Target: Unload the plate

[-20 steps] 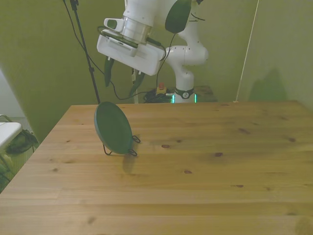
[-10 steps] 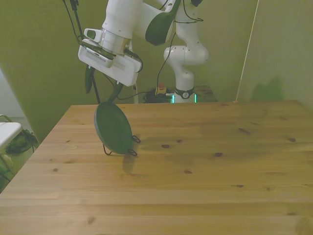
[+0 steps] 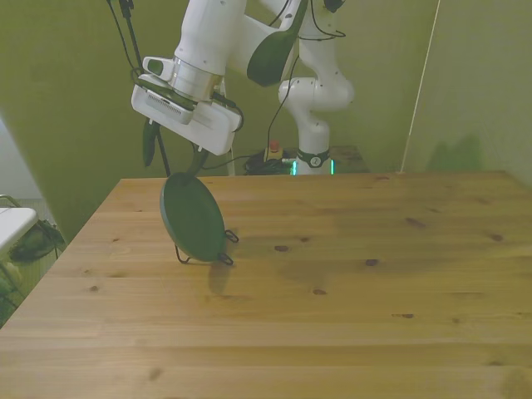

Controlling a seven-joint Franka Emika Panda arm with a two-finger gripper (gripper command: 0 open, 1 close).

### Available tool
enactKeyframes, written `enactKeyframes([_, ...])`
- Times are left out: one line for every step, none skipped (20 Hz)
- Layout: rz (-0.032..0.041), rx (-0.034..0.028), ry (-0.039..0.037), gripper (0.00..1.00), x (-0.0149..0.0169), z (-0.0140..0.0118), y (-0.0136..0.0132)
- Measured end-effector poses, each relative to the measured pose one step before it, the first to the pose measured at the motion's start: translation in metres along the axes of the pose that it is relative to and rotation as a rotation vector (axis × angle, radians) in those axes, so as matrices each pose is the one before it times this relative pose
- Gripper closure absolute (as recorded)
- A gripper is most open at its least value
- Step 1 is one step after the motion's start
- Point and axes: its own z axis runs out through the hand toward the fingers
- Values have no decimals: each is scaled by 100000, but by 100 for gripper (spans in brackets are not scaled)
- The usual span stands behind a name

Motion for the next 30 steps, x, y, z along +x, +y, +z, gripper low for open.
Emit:
enactKeyframes([-108,71,33,100,-14,88,8])
enactKeyframes([-128,240,123,100,-45,118,-37])
enactKeyframes([-169,378,202,100,-68,140,-83])
enactKeyframes([-165,263,124,100,-68,152,-84])
enactKeyframes([-160,377,246,100,-38,134,-110])
enactKeyframes([-147,362,258,100,-20,128,-119])
enactKeyframes([-161,308,203,100,-28,161,-128])
enactKeyframes([-169,162,87,100,-45,180,-112])
enactKeyframes([-158,-51,-82,100,-59,177,-84])
enactKeyframes([-143,-64,-101,100,-59,135,-68])
enactKeyframes([-110,28,-44,100,-52,63,-59])
enactKeyframes([-130,44,-43,100,-62,19,-65])
enactKeyframes([-157,49,-71,100,-82,11,-68])
enactKeyframes([-176,41,-80,100,-96,30,-67])
enactKeyframes([-187,91,-61,100,-103,40,-69])
enactKeyframes([-153,153,-8,100,-97,57,-55])
enactKeyframes([-118,325,139,100,-72,61,-44])
enactKeyframes([-69,221,104,100,-43,39,-28])
enactKeyframes([-12,81,52,100,-4,1,-9])
enactKeyframes([9,54,47,100,8,-17,-1])
enactKeyframes([19,70,63,100,13,-34,2])
enactKeyframes([22,86,88,100,22,-51,-5])
enactKeyframes([38,72,80,100,27,-57,6])
enactKeyframes([35,64,65,100,21,-51,7])
enactKeyframes([19,77,58,100,11,-54,0])
enactKeyframes([38,68,62,100,22,-49,3])
enactKeyframes([38,47,26,100,13,-32,8])
enactKeyframes([30,42,34,100,12,-33,8])
enactKeyframes([23,45,48,100,17,-34,1])
enactKeyframes([44,118,89,100,28,-76,-9])
